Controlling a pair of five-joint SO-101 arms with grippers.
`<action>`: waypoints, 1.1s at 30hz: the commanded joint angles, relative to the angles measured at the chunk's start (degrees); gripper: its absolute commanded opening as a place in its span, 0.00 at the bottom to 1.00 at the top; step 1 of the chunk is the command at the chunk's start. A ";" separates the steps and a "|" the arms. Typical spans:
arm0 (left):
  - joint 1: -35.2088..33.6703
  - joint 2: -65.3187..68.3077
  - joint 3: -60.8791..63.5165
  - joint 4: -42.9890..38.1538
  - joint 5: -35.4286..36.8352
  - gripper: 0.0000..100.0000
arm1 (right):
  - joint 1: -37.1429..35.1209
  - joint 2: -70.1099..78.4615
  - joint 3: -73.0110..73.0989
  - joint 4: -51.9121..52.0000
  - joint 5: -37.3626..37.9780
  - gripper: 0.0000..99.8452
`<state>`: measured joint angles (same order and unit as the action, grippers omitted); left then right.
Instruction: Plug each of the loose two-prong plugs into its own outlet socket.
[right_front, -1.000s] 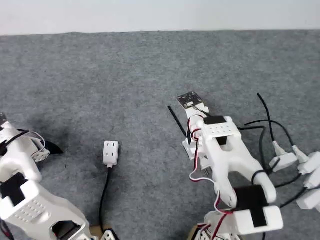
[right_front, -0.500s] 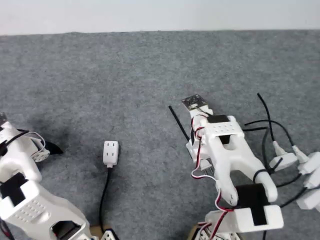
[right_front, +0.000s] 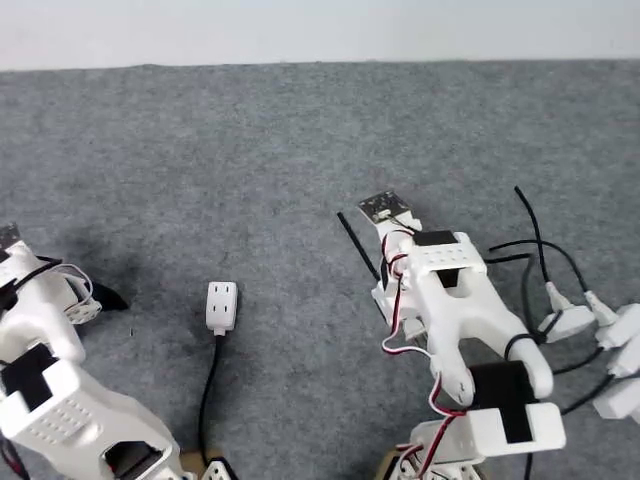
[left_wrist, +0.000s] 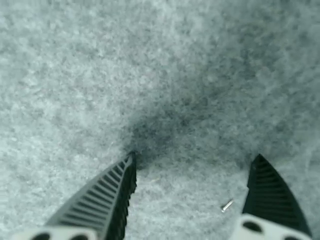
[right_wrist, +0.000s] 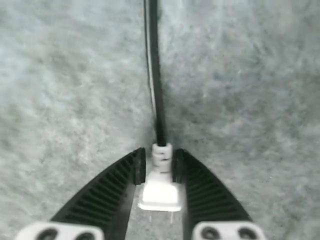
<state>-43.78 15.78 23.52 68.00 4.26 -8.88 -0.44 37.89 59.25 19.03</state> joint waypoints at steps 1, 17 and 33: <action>1.23 0.26 0.13 0.35 -0.70 0.34 | -0.84 0.13 -3.08 -1.01 2.11 0.01; 7.38 -10.20 10.95 -6.68 -10.64 0.06 | -9.45 -25.63 -5.01 9.45 -7.74 0.01; 17.76 -26.64 28.53 -10.20 -28.22 0.01 | -41.54 -35.30 -2.73 -4.62 -15.91 0.01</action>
<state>-26.99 -8.57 52.09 55.78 -17.01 -44.75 -35.52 35.87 58.64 4.62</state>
